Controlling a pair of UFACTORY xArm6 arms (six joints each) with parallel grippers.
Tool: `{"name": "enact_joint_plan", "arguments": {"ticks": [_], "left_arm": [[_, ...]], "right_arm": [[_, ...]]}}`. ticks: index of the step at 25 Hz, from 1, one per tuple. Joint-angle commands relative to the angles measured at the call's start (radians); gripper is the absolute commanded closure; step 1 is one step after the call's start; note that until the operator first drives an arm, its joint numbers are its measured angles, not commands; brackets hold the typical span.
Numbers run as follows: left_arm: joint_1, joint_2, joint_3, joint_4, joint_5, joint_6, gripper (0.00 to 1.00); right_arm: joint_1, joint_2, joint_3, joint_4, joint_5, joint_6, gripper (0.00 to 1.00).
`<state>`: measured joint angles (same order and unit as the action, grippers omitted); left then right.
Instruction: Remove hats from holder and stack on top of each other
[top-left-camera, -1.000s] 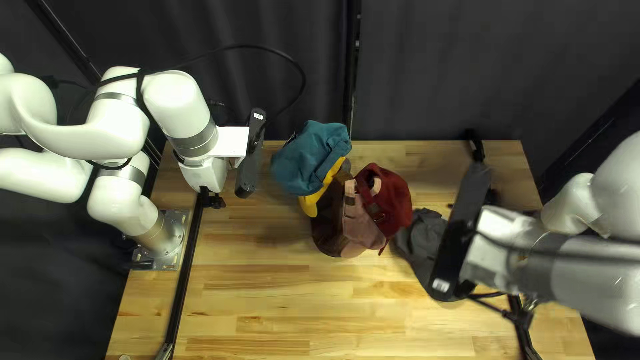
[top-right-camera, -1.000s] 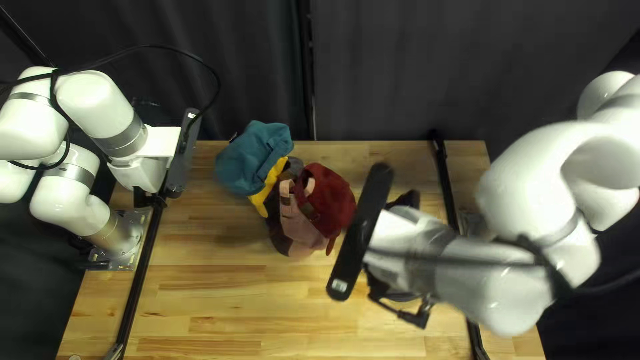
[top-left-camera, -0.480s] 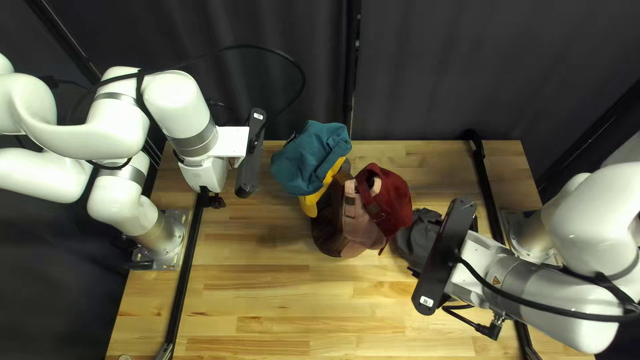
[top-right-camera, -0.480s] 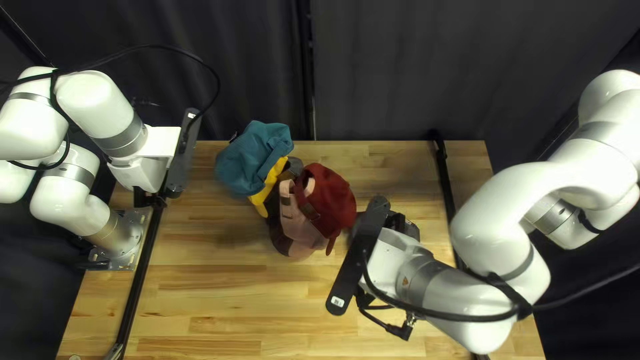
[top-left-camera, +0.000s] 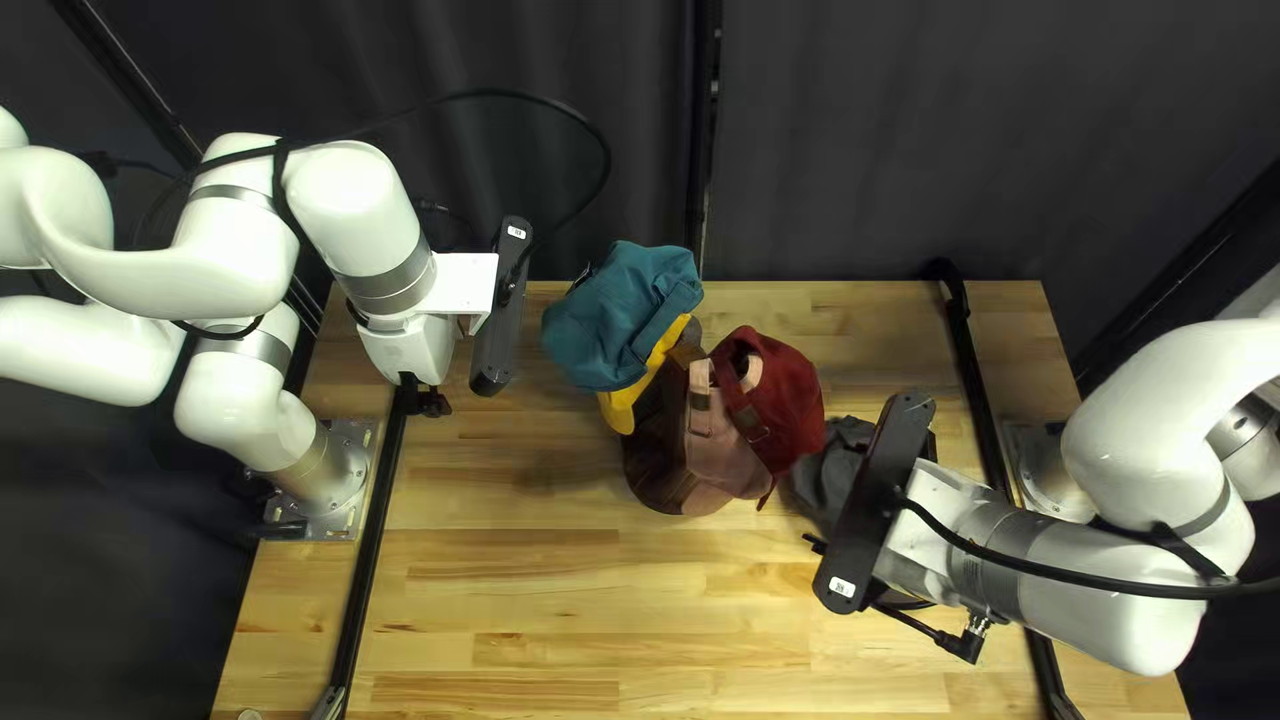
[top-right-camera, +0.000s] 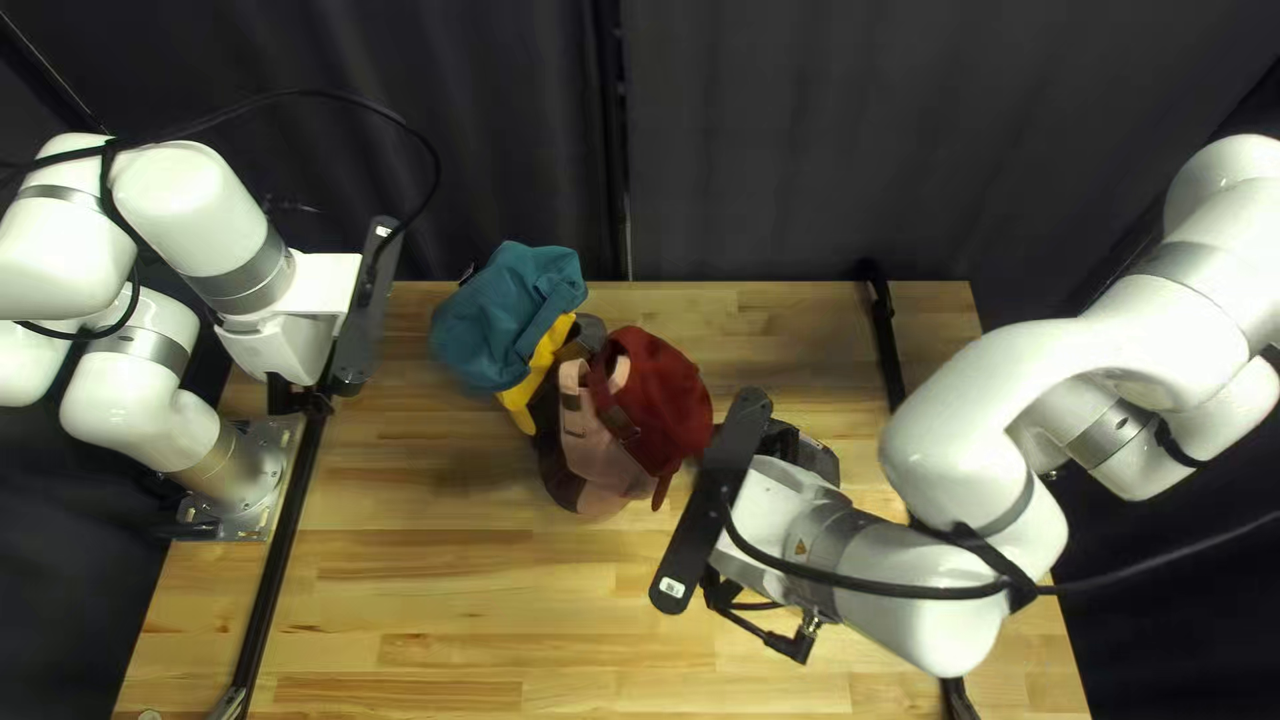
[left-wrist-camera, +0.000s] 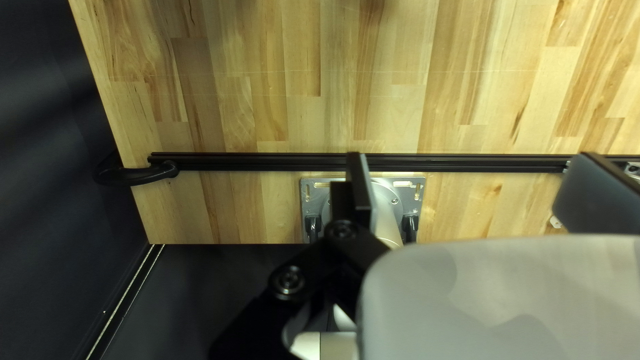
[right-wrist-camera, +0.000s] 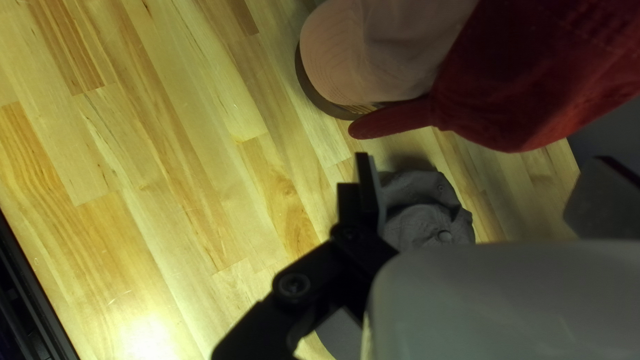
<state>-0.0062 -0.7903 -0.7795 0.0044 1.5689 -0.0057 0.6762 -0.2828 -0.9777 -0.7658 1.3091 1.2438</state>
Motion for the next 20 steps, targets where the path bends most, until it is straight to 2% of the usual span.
{"name": "enact_joint_plan", "arguments": {"ticks": [1, 6, 12, 20], "left_arm": [[0.0, 0.0, 0.0, 0.0, 0.0, 0.0, 0.0], [0.0, 0.0, 0.0, 0.0, 0.0, 0.0, 0.0], [0.0, 0.0, 0.0, 0.0, 0.0, 0.0, 0.0], [0.0, 0.0, 0.0, 0.0, 0.0, 0.0, 0.0]], "right_arm": [[-0.002, -0.022, 0.024, -0.016, -0.01, -0.01, 0.0], [-0.028, -0.076, 0.077, -0.046, -0.04, -0.055, 0.0], [-0.122, -0.179, 0.151, -0.03, -0.129, -0.144, 0.0], [-0.174, -0.185, 0.14, 0.031, -0.184, -0.189, 0.0]]}}
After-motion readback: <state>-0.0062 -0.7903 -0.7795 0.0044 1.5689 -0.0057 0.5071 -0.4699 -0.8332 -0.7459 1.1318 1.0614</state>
